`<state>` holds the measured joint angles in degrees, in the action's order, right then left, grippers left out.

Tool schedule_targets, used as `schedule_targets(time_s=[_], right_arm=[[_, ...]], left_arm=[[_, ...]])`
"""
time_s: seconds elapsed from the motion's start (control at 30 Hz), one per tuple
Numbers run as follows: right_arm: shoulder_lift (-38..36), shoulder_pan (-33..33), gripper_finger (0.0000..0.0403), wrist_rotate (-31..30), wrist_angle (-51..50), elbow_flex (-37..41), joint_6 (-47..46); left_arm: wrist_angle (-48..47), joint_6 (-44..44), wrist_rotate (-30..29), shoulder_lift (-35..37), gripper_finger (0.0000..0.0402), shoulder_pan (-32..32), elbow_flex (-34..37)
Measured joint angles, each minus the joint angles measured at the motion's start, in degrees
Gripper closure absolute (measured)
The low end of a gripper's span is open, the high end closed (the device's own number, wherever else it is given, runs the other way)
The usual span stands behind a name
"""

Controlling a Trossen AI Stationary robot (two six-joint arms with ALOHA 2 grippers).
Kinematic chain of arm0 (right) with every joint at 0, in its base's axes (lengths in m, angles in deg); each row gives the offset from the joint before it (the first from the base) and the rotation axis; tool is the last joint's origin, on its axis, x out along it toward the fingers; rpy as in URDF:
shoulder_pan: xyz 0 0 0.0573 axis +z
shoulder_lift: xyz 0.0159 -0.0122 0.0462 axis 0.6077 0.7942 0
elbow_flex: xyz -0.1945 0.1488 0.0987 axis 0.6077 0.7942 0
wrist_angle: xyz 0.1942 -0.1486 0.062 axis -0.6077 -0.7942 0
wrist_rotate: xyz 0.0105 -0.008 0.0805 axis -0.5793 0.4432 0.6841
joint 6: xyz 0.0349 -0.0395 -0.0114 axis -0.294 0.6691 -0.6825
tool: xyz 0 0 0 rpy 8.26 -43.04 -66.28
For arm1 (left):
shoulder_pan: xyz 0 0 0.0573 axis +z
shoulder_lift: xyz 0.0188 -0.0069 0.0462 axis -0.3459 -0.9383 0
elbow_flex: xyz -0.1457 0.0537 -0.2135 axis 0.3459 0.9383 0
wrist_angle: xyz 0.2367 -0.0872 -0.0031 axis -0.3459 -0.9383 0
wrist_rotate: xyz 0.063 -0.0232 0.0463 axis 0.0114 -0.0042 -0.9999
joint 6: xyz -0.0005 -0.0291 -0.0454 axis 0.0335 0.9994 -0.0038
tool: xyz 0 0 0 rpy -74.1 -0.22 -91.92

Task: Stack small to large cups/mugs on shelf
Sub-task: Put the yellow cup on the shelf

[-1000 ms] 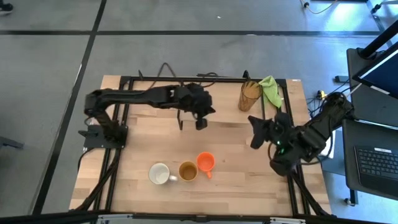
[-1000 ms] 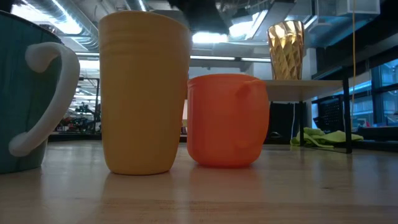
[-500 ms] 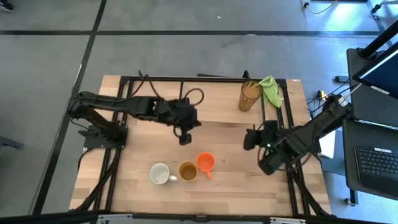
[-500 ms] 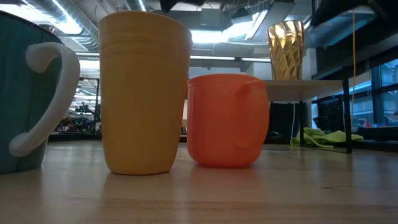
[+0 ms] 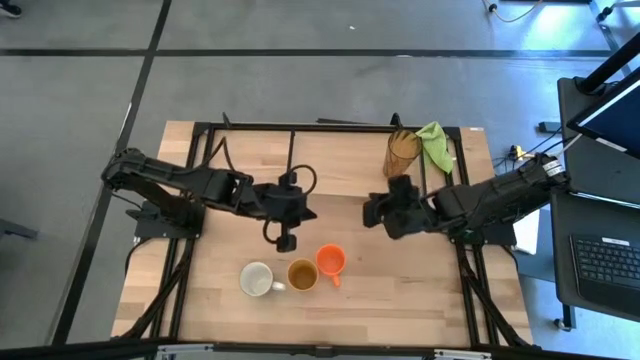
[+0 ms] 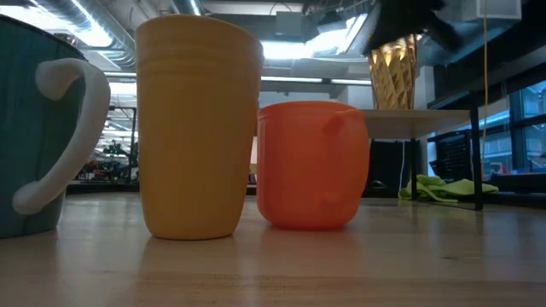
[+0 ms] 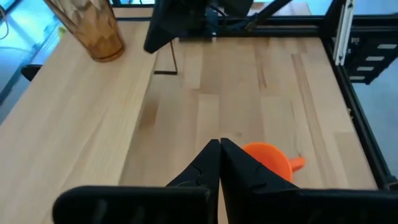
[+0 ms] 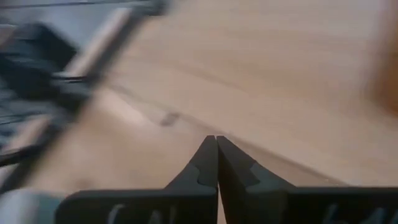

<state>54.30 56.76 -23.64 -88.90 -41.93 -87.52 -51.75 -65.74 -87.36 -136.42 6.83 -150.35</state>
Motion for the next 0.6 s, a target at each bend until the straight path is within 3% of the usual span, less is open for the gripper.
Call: schedule_targets(time_s=[0.17, 0.3, 0.47, 0.6], right_arm=[[0.01, -0.03, 0.0402, 3.63, 20.96, -0.36, 13.44], [0.05, 0.78, 0.0401, 3.46, 24.97, -6.07, 27.61], [0.04, 0.80, 0.0400, -1.04, 20.88, -17.49, 46.90], [-0.04, -0.06, 0.0394, -7.40, 6.17, -25.86, 52.95]], left_arm=[[-0.35, 1.16, -0.27, 0.00, 0.0397, -0.82, 0.00], [-0.34, 1.18, -1.58, 0.00, 0.0392, -0.74, 0.00], [-0.25, 1.53, -1.73, 0.00, 0.0397, 0.14, 0.00], [-0.22, 1.57, -1.73, 0.00, 0.0400, 0.75, 0.00]])
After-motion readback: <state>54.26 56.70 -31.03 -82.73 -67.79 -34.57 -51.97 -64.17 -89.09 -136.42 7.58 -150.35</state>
